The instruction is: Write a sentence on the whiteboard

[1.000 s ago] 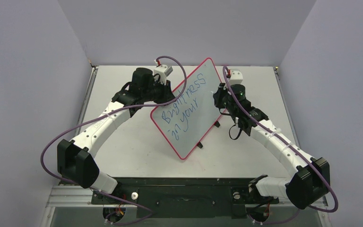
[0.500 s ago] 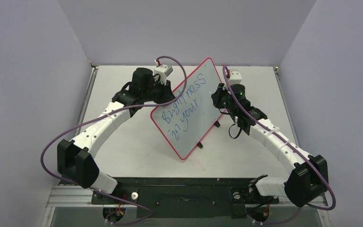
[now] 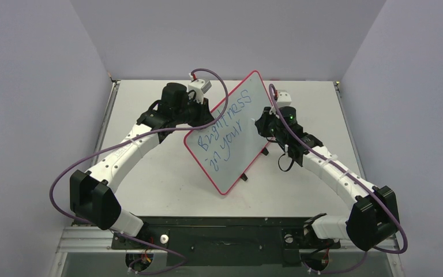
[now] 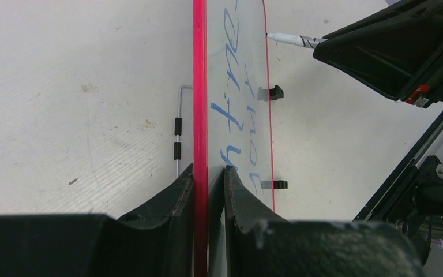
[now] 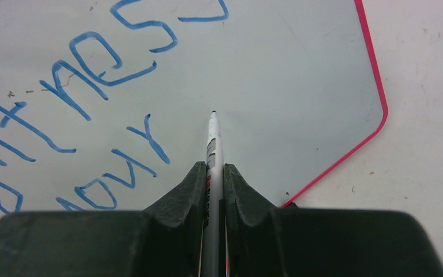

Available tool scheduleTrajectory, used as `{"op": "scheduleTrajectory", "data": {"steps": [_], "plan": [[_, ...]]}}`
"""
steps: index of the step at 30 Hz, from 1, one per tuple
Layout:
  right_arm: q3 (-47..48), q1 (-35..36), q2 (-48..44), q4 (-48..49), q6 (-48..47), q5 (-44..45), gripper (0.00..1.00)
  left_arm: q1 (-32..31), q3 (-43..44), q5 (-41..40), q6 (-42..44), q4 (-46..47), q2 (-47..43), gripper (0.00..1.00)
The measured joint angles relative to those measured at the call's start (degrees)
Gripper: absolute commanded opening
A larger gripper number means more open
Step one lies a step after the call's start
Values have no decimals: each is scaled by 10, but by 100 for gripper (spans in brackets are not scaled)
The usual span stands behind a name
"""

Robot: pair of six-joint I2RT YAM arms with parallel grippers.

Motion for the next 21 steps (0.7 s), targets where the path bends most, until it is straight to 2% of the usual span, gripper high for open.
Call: {"op": "scheduleTrajectory", "data": {"steps": [21], "plan": [[-14,0,0,24,28,-35,0,-1,0,-2,0,0,-1,0]]}}
